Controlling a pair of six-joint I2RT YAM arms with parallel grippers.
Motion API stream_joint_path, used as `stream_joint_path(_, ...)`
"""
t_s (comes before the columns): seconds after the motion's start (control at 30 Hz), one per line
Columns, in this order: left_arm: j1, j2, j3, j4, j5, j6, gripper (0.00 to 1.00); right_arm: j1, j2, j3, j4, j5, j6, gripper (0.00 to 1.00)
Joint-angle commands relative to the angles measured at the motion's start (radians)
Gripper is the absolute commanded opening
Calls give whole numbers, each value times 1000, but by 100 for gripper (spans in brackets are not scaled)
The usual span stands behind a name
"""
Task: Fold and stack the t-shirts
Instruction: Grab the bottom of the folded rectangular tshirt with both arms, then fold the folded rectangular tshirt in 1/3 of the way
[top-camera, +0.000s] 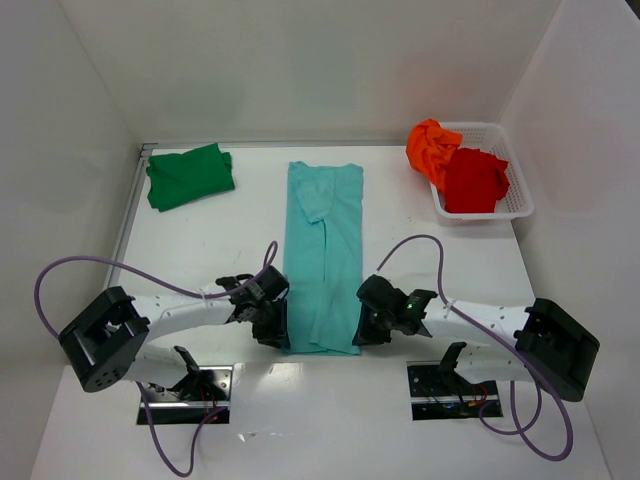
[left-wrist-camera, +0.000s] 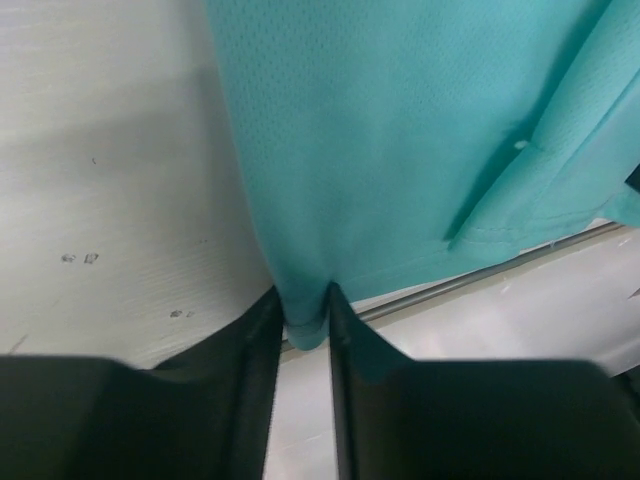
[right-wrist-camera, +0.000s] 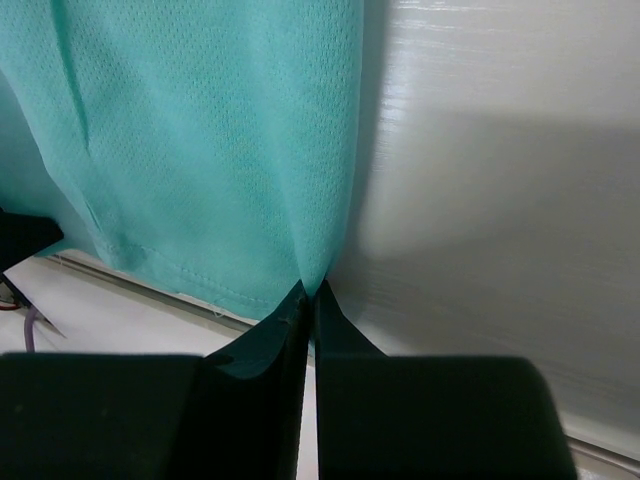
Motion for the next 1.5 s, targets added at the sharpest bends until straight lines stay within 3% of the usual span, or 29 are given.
stream_joint_path(0.0, -1, 0, -15, 8, 12, -14, 29, 10, -5, 4, -19, 59, -2, 6)
stream_joint_path(0.23, -1, 9, -5, 8, 12, -14, 0, 10, -24, 4, -29, 68, 16, 0)
stream_joint_path(0.47, -1, 9, 67, -33, -9, 32, 0, 10, -51, 60, -71, 102, 7, 0)
stream_joint_path(0.7, 9, 20, 253, -107, -52, 110, 0, 1, -84, 155, -96, 134, -27, 0)
stream_joint_path(0.93, 103, 78, 365, -138, -52, 237, 0, -166, -64, 236, -107, 145, -160, 0)
stream_joint_path(1.07, 160, 133, 429, -147, -42, 294, 0, -257, 11, 300, -96, 145, -267, 0)
stream_joint_path(1.47, 296, 360, 679, -147, 50, 431, 0, -359, 321, 553, -18, 116, -389, 0)
